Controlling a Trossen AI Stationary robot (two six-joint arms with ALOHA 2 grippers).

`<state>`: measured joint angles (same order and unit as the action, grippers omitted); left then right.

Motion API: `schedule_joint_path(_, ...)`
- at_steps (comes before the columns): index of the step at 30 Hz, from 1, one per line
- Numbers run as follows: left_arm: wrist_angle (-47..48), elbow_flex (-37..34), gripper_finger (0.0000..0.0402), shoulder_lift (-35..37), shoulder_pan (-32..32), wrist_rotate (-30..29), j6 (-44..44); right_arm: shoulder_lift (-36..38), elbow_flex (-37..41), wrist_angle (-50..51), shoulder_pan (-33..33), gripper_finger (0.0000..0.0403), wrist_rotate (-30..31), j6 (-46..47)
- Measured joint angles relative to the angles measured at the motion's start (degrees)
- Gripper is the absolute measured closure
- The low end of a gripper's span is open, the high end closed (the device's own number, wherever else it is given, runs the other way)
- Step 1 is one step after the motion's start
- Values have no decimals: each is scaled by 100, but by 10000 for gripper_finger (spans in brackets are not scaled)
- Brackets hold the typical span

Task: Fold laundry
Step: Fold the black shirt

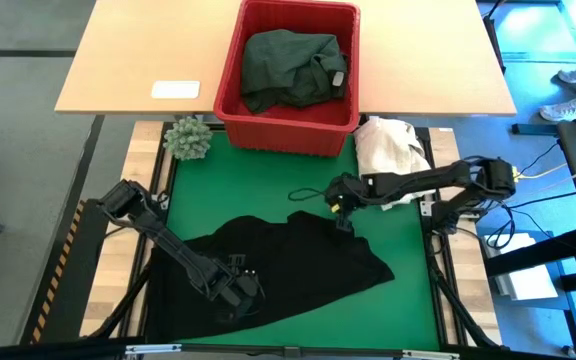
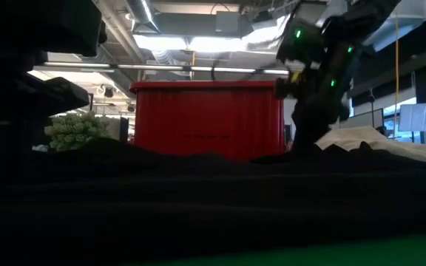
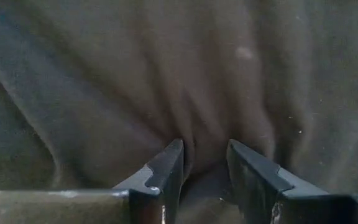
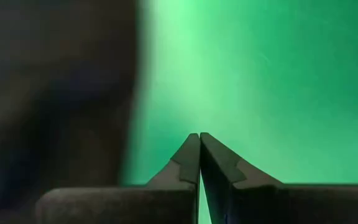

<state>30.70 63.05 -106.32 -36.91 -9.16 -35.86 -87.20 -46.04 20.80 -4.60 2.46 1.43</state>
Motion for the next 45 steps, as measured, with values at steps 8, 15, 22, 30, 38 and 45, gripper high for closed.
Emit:
schedule_joint_path(8,-137,77,280,9,278,-398,9,537,-4,-1200,690,391,-28,40)
schedule_joint_path(15,30,343,280,22,466,-541,44,540,-7,-2263,876,391,-12,-192)
schedule_joint_path(22,451,557,280,150,445,-893,14,540,-7,-2330,868,391,40,-402)
schedule_joint_path(30,477,557,284,265,427,-1302,-102,540,-7,-2395,870,391,37,-649)
schedule_joint_path(38,955,557,383,615,260,-1596,-105,540,-7,-2128,870,391,-103,-586)
schedule_joint_path(45,948,566,400,1130,-84,-2885,87,664,-181,-505,881,391,-9,122)
